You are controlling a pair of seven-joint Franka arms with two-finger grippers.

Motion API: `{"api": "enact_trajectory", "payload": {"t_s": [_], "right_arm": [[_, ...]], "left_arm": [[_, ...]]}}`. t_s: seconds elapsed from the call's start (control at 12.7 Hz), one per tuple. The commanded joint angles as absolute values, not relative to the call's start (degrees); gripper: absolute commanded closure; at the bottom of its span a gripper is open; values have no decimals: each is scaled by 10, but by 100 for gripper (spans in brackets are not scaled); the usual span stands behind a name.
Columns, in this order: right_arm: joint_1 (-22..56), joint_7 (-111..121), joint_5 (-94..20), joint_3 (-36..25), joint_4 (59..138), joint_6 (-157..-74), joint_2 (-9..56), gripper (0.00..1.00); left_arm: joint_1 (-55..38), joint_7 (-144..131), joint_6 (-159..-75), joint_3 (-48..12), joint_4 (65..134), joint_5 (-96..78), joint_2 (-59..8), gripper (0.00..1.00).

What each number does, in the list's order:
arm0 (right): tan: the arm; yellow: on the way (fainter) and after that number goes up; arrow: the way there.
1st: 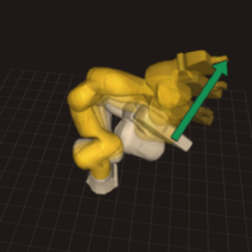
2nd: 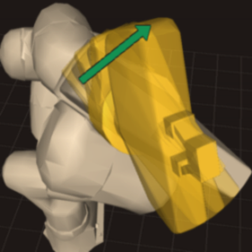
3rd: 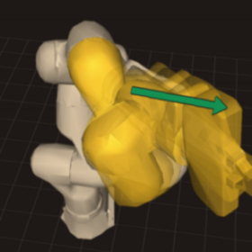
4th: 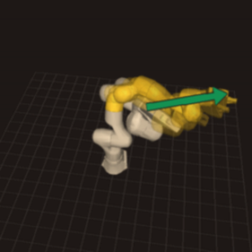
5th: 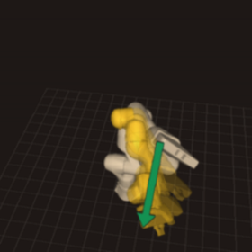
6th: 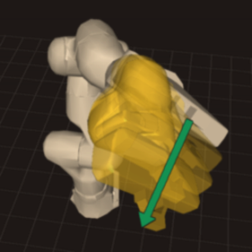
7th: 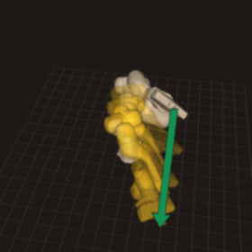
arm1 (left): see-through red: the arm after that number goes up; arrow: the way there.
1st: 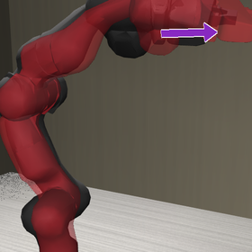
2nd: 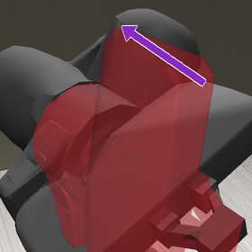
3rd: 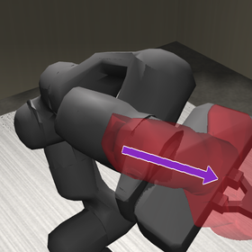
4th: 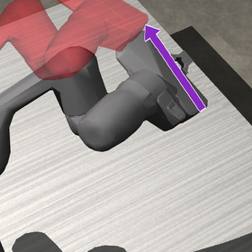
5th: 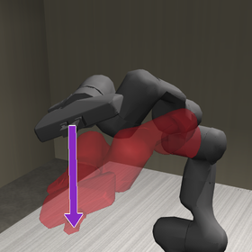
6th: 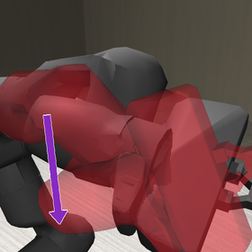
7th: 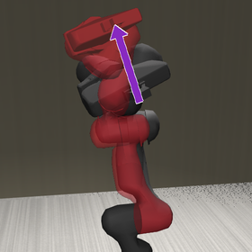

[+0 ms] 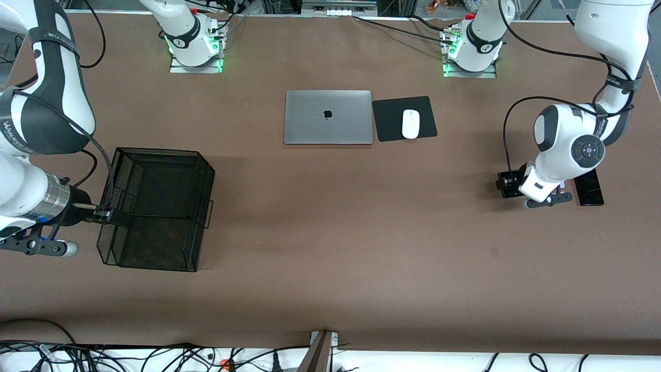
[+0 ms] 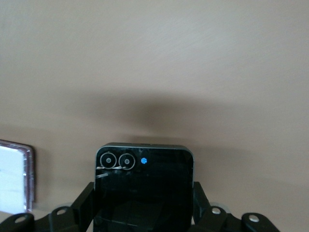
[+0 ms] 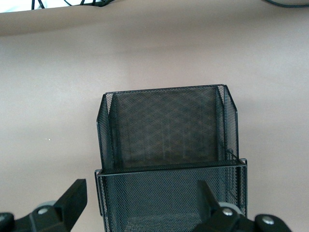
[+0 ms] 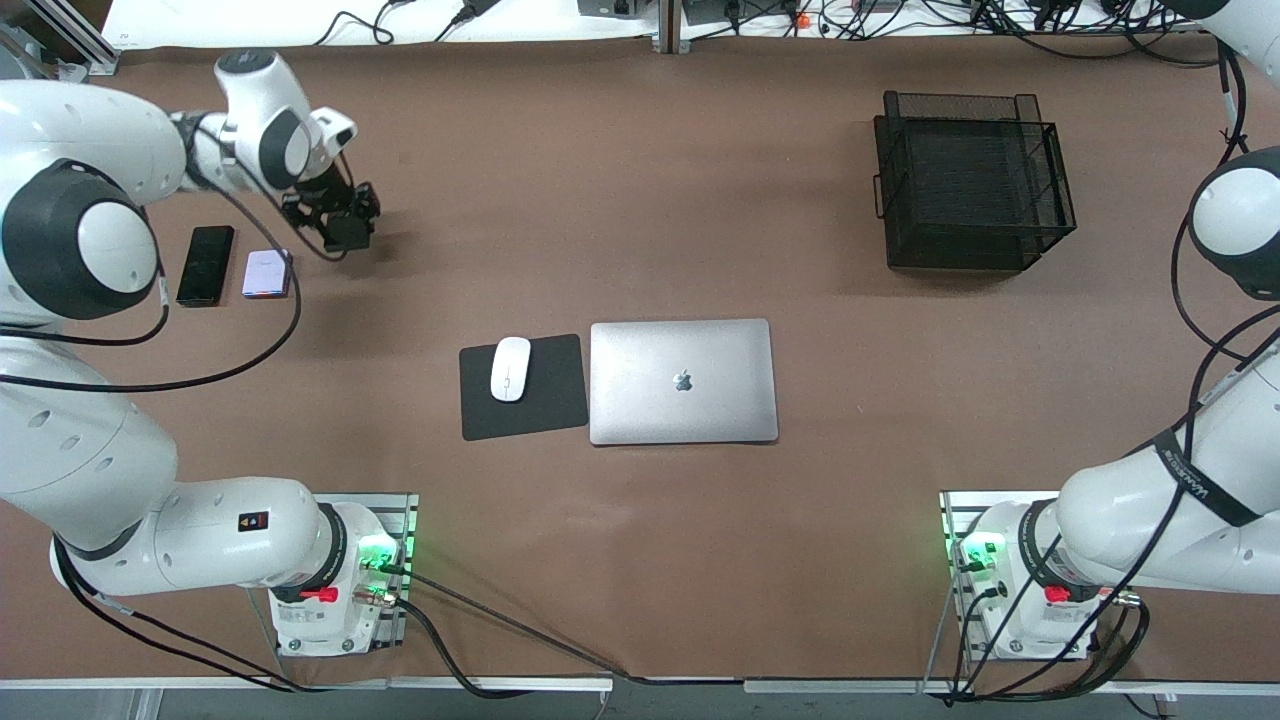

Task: Place phones with both arms
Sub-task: 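Carry the flip phone beside the laptop and release it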

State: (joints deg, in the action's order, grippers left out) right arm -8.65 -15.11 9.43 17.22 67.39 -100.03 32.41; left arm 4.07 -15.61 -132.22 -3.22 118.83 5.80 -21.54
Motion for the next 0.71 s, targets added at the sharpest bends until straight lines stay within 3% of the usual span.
{"api": "enact_trajectory", "payload": {"t_s": [0.0, 0.63], "right_arm": [[-93, -149, 83, 174, 694, -1003, 306, 0], [-93, -149, 83, 174, 694, -1003, 306, 0]], "left_arm": [[-44, -231, -1245, -30, 1066, 54, -282, 100], [-306, -411, -1232, -29, 813, -34, -446, 100]]}}
